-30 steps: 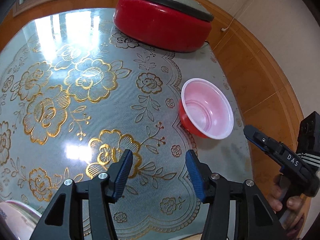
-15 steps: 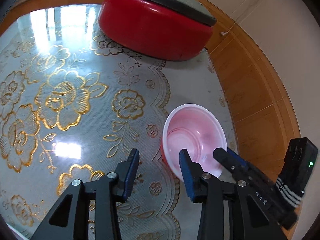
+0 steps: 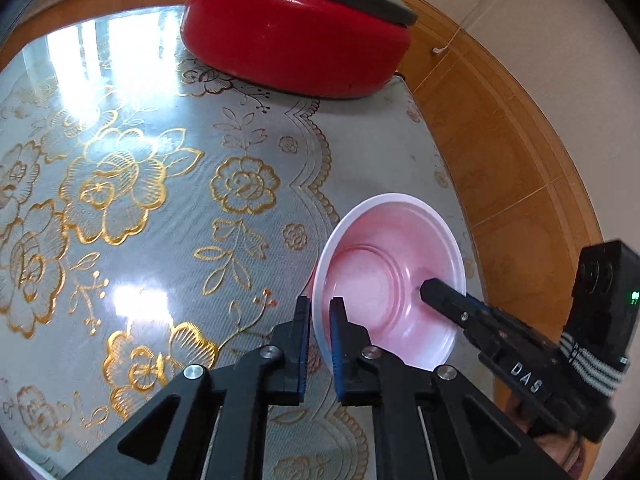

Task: Organize plates and bowls
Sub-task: 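Move both grippers to the pink-and-red bowl and grasp its rim, then lift the pink-and-red bowl with both grippers over the yellow bowl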

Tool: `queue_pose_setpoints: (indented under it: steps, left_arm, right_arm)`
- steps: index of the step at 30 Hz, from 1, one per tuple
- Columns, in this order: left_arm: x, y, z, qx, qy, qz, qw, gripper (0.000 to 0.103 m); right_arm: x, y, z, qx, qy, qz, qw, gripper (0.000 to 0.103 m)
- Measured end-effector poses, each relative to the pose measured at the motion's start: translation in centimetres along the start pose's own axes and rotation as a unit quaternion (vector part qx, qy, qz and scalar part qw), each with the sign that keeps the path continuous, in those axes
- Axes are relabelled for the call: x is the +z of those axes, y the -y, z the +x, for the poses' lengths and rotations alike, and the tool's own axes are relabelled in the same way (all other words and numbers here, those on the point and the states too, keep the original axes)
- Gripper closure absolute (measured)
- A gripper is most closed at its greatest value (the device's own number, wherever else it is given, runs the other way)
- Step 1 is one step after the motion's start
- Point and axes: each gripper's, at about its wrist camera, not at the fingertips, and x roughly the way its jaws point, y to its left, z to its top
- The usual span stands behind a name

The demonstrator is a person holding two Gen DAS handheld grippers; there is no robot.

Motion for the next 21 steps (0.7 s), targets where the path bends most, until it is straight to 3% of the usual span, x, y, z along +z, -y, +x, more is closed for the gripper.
queue_pose_setpoints:
  steps: [21]
  left_arm:
    - [-9.9, -3.0, -10.7, -0.015, 0.046, 0.010, 0.9988, 0.093]
  right_arm:
    - [-5.8, -9.1, -6.2, 0.029, 0.001, -0.099, 0.995, 0.094]
